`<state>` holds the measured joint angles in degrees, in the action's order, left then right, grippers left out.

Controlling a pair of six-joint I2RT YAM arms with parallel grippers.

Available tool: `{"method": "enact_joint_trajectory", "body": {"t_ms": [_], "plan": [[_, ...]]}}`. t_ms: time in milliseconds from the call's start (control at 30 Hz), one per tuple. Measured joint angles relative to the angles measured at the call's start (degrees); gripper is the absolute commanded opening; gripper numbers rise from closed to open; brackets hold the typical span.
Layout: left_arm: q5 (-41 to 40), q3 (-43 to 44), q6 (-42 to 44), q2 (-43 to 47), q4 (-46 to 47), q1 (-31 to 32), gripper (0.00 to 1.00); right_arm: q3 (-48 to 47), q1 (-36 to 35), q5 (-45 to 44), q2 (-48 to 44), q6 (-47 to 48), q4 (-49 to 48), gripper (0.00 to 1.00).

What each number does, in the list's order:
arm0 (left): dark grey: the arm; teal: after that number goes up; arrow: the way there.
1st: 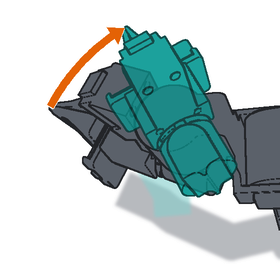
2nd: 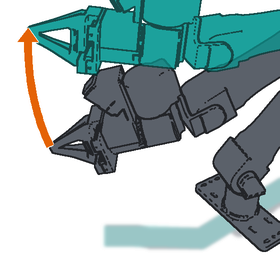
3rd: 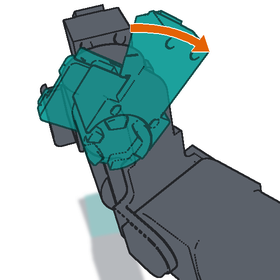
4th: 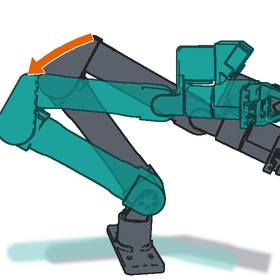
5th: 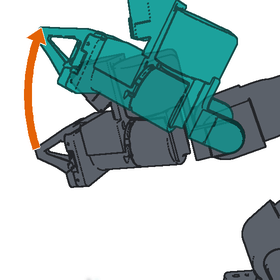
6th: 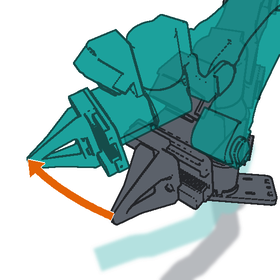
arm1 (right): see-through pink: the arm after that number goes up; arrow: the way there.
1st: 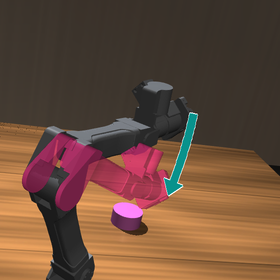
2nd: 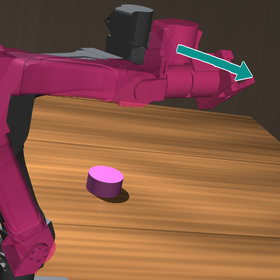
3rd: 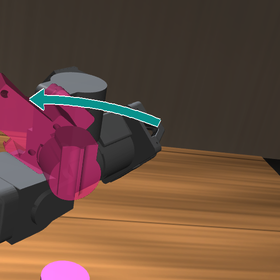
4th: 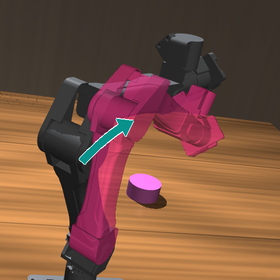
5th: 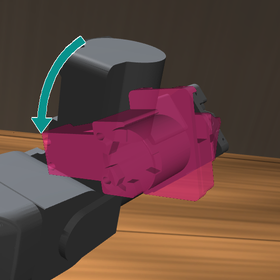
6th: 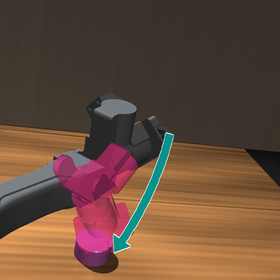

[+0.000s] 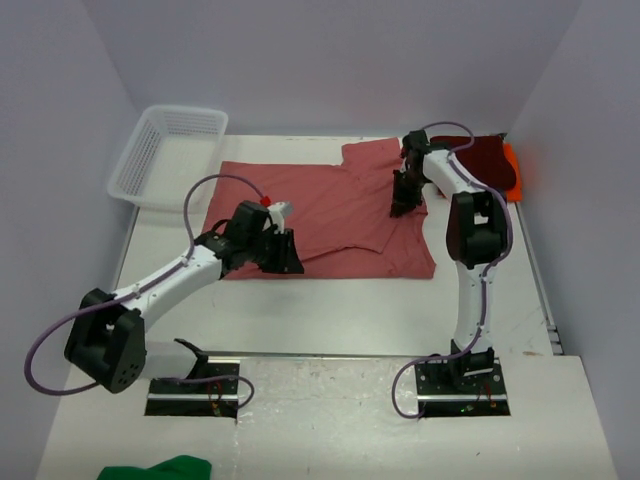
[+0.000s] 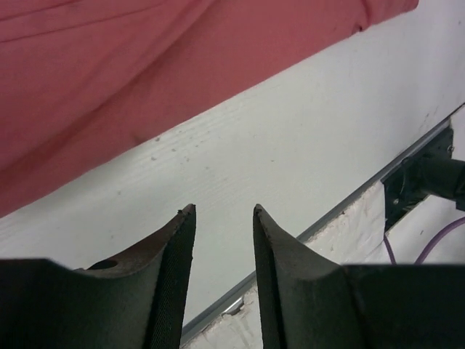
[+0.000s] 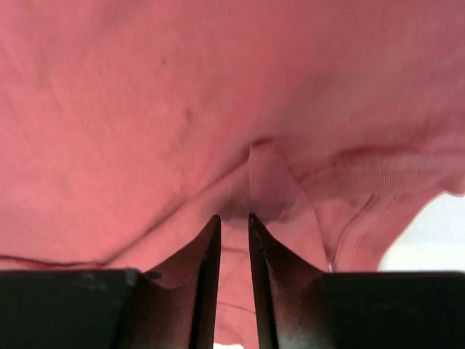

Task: Fold and stack the t-shirts
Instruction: Fold the flattened tshirt in 1/3 of the way

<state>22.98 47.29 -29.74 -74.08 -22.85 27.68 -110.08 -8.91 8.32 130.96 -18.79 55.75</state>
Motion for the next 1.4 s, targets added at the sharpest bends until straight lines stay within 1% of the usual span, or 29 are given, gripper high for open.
{"method": "enact_joint_trajectory", "body": {"t_ms": [67, 100, 200, 267, 333, 400, 467, 533, 600, 733, 900, 1167, 1400], "plan": [[-2.7, 1.8, -0.7, -3.1, 0.9, 4.7, 0.36, 3.0, -0.9, -1.1, -2.2, 0.0, -2.5, 0.32], [-4.3, 3.4, -1.2, -5.4, 0.9, 7.1, 0.36, 4.9, -1.3, -1.6, -3.9, 0.1, -3.3, 0.37], [-10.5, 9.1, -2.3, -12.9, 2.0, 12.9, 0.34, 13.1, -2.2, -3.4, -13.1, -0.7, -6.4, 0.38], [-15.3, 13.6, -2.6, -18.0, 2.4, 16.2, 0.31, 18.5, -2.4, -4.9, -22.5, -1.4, -8.0, 0.39], [-19.7, 18.8, -2.6, -22.7, 1.8, 18.4, 0.29, 21.9, -2.3, -7.1, -31.7, -2.4, -9.4, 0.42], [-24.5, 25.5, -2.5, -28.4, 1.2, 20.3, 0.27, 25.4, -2.3, -10.0, -41.9, -3.5, -12.2, 0.51], [-28.8, 32.3, -2.3, -34.0, 0.3, 21.6, 0.27, 27.8, -2.2, -11.1, -49.9, -4.1, -13.6, 0.56], [-32.2, 37.2, -2.1, -38.7, 0.0, 22.3, 0.27, 30.0, -2.2, -12.2, -56.0, -4.4, -14.4, 0.56], [-34.9, 39.8, -2.1, -42.2, -0.8, 22.9, 0.27, 31.9, -2.2, -13.0, -59.6, -4.6, -14.5, 0.56], [-38.3, 44.2, -1.7, -46.7, -4.2, 24.2, 0.27, 35.3, -2.2, -14.1, -61.4, -4.6, -14.3, 0.56], [-40.0, 50.9, -0.6, -50.8, -6.3, 26.4, 0.27, 38.1, -2.2, -14.9, -61.3, -4.6, -13.5, 0.56], [-40.0, 55.1, -0.4, -52.1, -8.1, 28.2, 0.31, 40.8, -2.2, -15.3, -61.3, -4.5, -13.5, 0.56], [-39.7, 58.4, 0.9, -56.2, -8.2, 28.2, 0.33, 42.3, -1.1, -14.9, -64.1, -4.5, -13.5, 0.56]]}}
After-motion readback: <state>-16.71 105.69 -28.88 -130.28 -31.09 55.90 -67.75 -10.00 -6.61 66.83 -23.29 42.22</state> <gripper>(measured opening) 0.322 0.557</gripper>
